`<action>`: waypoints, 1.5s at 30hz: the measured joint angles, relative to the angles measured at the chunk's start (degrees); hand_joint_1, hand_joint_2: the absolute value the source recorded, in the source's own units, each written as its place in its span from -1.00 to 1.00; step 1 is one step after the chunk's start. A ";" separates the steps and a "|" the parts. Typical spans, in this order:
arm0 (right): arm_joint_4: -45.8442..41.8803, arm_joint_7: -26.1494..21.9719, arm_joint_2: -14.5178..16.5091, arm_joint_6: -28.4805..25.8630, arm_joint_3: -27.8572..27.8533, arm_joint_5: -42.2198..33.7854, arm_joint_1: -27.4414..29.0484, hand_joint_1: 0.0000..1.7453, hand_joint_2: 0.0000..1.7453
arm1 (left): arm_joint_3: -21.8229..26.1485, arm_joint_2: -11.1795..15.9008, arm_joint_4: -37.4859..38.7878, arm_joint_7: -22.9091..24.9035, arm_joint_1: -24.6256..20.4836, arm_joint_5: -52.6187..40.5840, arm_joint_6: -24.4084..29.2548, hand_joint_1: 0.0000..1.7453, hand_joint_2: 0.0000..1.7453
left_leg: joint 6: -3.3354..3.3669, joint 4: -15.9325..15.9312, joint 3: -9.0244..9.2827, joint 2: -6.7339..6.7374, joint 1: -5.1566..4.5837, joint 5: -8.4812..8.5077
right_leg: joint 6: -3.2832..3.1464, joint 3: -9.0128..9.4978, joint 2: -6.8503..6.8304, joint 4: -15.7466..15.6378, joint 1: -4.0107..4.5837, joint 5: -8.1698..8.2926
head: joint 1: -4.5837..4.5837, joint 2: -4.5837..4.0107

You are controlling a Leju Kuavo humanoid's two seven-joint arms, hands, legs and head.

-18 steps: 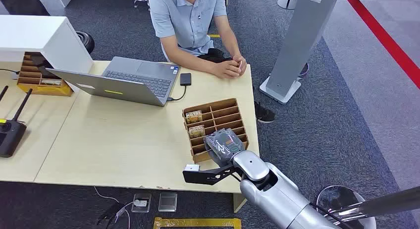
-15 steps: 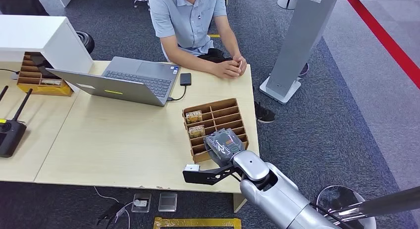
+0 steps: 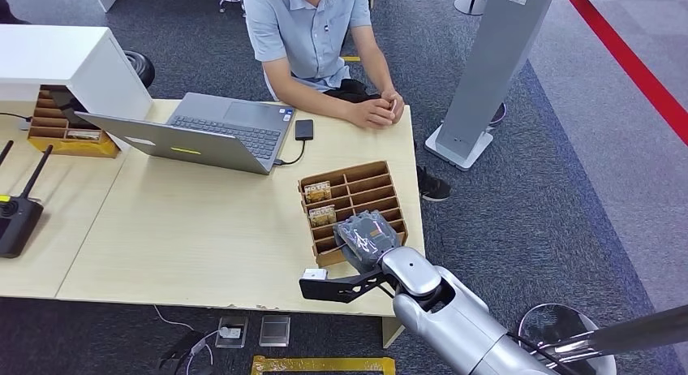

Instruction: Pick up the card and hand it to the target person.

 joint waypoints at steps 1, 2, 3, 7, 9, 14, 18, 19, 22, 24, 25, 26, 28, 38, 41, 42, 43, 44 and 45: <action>-0.01 0.00 0.00 0.00 0.00 -0.05 0.00 0.68 1.00 | 0.00 0.00 0.00 0.03 0.00 0.00 0.05 -1.00 1.00 | 0.00 0.00 0.00 0.00 0.00 0.00 | 0.00 0.00 0.00 0.00 0.00 0.00 | -0.01 0.00; -0.01 0.00 0.00 0.00 0.00 -0.10 0.00 0.68 1.00 | 0.00 0.00 0.00 0.11 0.00 0.01 0.13 -1.00 1.00 | 0.00 0.00 0.00 0.00 0.00 0.00 | 0.00 0.00 0.00 0.00 0.00 0.00 | 0.00 -0.01; 0.00 0.00 0.00 0.00 0.00 -0.16 0.00 0.68 1.00 | 0.00 0.00 0.00 0.22 0.01 0.00 0.25 -1.00 1.00 | 0.00 0.00 0.00 0.00 0.00 0.00 | 0.00 0.00 0.00 0.00 0.00 0.00 | -0.01 -0.01; -0.01 0.03 0.00 0.00 -0.01 -0.49 0.00 0.68 1.00 | 0.00 0.00 0.00 0.38 0.01 0.00 0.60 -1.00 1.00 | 0.00 0.00 0.00 0.00 0.00 0.00 | 0.00 0.00 0.00 0.00 0.00 0.00 | -0.01 0.00; -0.01 0.12 0.00 -0.02 -0.03 -0.70 -0.02 0.68 1.00 | 0.00 0.00 0.00 0.47 0.01 0.00 0.72 -1.00 1.00 | 0.00 0.00 0.00 0.00 0.00 0.00 | 0.00 0.00 0.00 0.00 0.00 0.00 | -0.01 0.00; -0.05 0.65 -0.04 -0.07 -0.39 -1.76 -0.10 0.68 1.00 | 0.00 0.00 0.01 0.78 0.02 0.00 0.82 -1.00 1.00 | 0.00 0.00 0.00 0.00 0.00 0.00 | 0.00 0.00 0.00 0.00 0.00 0.00 | -0.01 -0.01; -0.69 1.61 -0.33 0.85 -1.63 -4.78 -0.41 0.68 1.00 | 0.00 0.01 0.01 0.83 0.13 0.07 1.07 -1.00 1.00 | 0.00 0.00 0.00 0.00 0.00 0.00 | 0.00 0.00 0.00 0.00 0.00 0.00 | -0.01 0.00; -1.15 2.05 -0.57 1.53 -2.11 -6.23 -0.62 0.68 1.00 | 0.00 0.02 0.00 0.84 0.19 0.13 1.11 -1.00 1.00 | 0.00 0.00 0.00 0.00 0.00 0.00 | 0.00 0.00 0.00 0.00 0.00 0.00 | -0.01 0.00; -3.24 3.84 -1.60 4.00 -4.12 -11.25 -1.46 0.68 1.00 | 0.00 0.15 0.01 0.85 0.50 0.38 1.18 -1.00 1.00 | 0.00 0.00 0.01 0.01 0.00 0.00 | 0.00 0.00 0.00 0.00 0.00 0.01 | -0.01 -0.01; -5.21 5.23 -2.58 5.15 -5.70 -13.82 -1.99 0.68 1.00 | 0.01 0.25 0.01 0.86 0.73 0.52 1.21 -1.00 1.00 | 0.00 0.00 0.01 0.01 0.00 0.00 | 0.00 0.00 0.00 0.00 0.00 0.01 | -0.01 0.00; -6.38 5.99 -3.15 5.49 -6.50 -14.75 -2.23 0.68 1.00 | 0.01 0.29 0.02 0.84 0.88 0.60 1.24 -1.00 1.00 | 0.00 0.00 0.01 0.01 0.00 0.00 | 0.00 0.00 0.00 0.00 -0.01 0.01 | -0.01 0.00; -7.72 6.76 -3.77 5.73 -7.41 -15.48 -2.46 0.68 1.00 | 0.02 0.35 0.02 0.79 1.04 0.71 1.27 -1.00 1.00 | 0.00 0.00 0.01 0.01 0.00 0.00 | 0.00 0.00 0.00 0.00 -0.01 0.01 | -0.01 0.00; -10.55 8.08 -5.04 5.91 -9.30 -16.36 -2.94 0.68 1.00 | 0.02 0.42 0.02 0.54 1.39 0.92 1.34 -1.00 1.00 | 0.00 0.00 0.01 0.01 -0.01 0.00 | 0.00 -0.01 0.00 0.00 -0.01 0.01 | -0.01 -0.01; -23.26 10.17 -9.49 5.55 -17.50 -17.12 -3.48 0.68 1.00 | 0.13 0.48 0.01 -0.07 2.32 1.35 1.52 -1.00 1.00 | 0.00 0.00 0.01 0.00 0.00 0.00 | 0.00 -0.01 0.00 -0.01 -0.01 0.01 | -0.01 -0.01; -24.92 9.58 -9.62 4.49 -18.63 -15.86 -3.44 0.68 1.00 | 0.22 0.48 0.00 -0.07 2.32 1.37 1.51 -1.00 1.00 | 0.00 0.00 0.01 0.00 0.00 0.00 | 0.00 0.00 0.00 0.00 0.00 0.01 | -0.01 -0.01; -25.03 9.11 -9.52 3.43 -18.79 -14.95 -3.42 0.68 1.00 | 0.29 0.48 0.00 -0.07 2.30 1.37 1.50 -1.00 1.00 | 0.00 0.00 0.01 0.00 0.00 0.00 | 0.00 0.00 0.00 0.00 0.00 0.01 | -0.01 -0.01; -25.02 8.47 -9.35 1.79 -18.94 -13.71 -3.41 0.68 1.00 | 0.37 0.46 0.00 -0.07 2.28 1.37 1.49 -1.00 1.00 | 0.00 0.00 0.00 0.00 0.00 0.00 | 0.00 0.00 0.00 0.00 0.00 0.01 | -0.01 -0.01; -24.93 7.67 -9.10 -0.33 -19.12 -12.32 -3.40 0.68 1.00 | 0.44 0.44 0.00 -0.07 2.24 1.37 1.48 -1.00 1.00 | 0.00 0.00 0.00 0.00 0.00 0.00 | 0.00 0.00 0.00 0.00 0.00 0.01 | -0.01 0.00; -24.76 6.75 -8.80 -2.74 -19.34 -10.88 -3.39 0.68 1.00 | 0.49 0.41 0.00 -0.07 2.18 1.37 1.46 -1.00 1.00 | 0.00 0.00 0.00 0.00 0.00 0.00 | 0.00 0.00 0.00 0.00 0.00 0.01 | -0.01 -0.01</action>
